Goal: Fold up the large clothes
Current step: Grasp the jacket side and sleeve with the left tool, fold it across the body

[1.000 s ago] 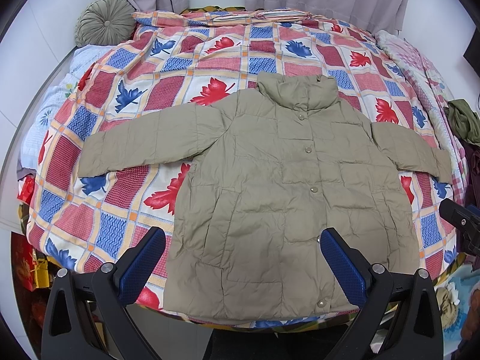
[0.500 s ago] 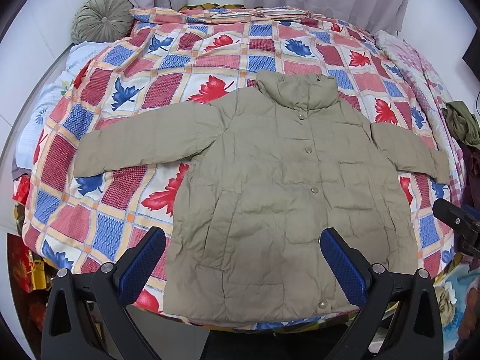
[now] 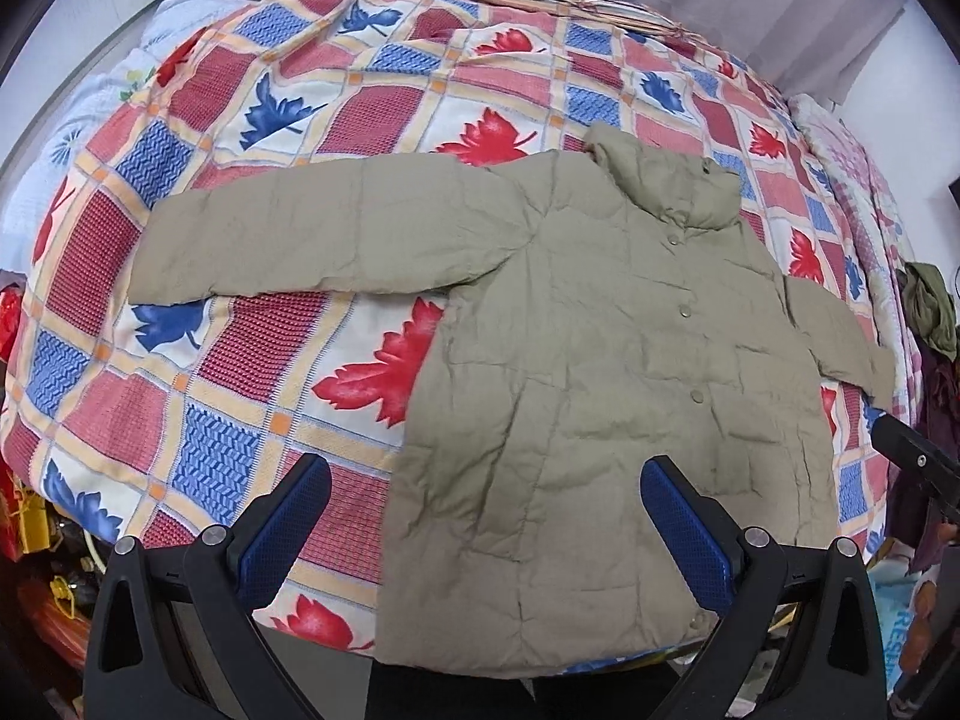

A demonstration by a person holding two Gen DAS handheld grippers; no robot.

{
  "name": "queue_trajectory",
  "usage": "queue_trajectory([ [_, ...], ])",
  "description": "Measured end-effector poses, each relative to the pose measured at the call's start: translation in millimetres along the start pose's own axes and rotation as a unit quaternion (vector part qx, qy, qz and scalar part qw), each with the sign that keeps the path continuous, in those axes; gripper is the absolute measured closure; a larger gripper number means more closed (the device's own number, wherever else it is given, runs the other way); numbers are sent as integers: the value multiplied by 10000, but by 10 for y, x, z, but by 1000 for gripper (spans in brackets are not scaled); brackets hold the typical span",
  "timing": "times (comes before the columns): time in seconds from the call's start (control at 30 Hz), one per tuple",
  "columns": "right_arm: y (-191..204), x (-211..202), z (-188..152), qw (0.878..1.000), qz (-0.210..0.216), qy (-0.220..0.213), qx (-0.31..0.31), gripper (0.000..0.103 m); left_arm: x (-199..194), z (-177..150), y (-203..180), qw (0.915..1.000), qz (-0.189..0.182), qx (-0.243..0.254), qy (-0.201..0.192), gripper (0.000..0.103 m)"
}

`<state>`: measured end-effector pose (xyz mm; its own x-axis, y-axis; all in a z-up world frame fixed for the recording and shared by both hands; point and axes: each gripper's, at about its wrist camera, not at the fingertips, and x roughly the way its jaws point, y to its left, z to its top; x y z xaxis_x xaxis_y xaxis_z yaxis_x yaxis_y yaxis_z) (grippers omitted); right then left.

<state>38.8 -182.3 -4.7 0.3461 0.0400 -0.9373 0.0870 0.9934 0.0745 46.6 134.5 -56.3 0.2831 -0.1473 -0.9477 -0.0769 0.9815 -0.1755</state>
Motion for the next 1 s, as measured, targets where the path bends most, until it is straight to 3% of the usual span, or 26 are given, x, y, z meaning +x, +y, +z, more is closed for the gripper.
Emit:
queue_trajectory([
  [0.17,376,274,60,9998,192,-10,-27,0,377,197,564,9994,-117,-334,18,0],
  [0.27,560,462,69,9992,386,1,-52,0,657,326,841,9967,-533,-612,-59,0],
  [0.43,879,948,-6,9953,694,567,-363,0,1310,536,1275,9743,-1579,-1596,-178,0],
  [0.53,982,1274,-117,9930,753,724,-549,0,1690,635,1440,9570,-1977,-2109,-250,0],
  [0.63,991,1602,-192,9916,876,792,-536,0,1980,732,1558,9455,-2180,-2391,-354,0],
  [0.77,959,1859,-170,9908,1080,735,-358,0,2153,912,1738,9369,-2172,-2687,-537,0],
  [0.83,986,1932,-117,9909,1132,642,-357,0,2096,1039,1863,9368,-2042,-2736,-766,0],
  [1.0,1146,2080,137,9891,1340,502,-346,0,2000,1364,2284,9402,-1193,-2917,-1293,0],
])
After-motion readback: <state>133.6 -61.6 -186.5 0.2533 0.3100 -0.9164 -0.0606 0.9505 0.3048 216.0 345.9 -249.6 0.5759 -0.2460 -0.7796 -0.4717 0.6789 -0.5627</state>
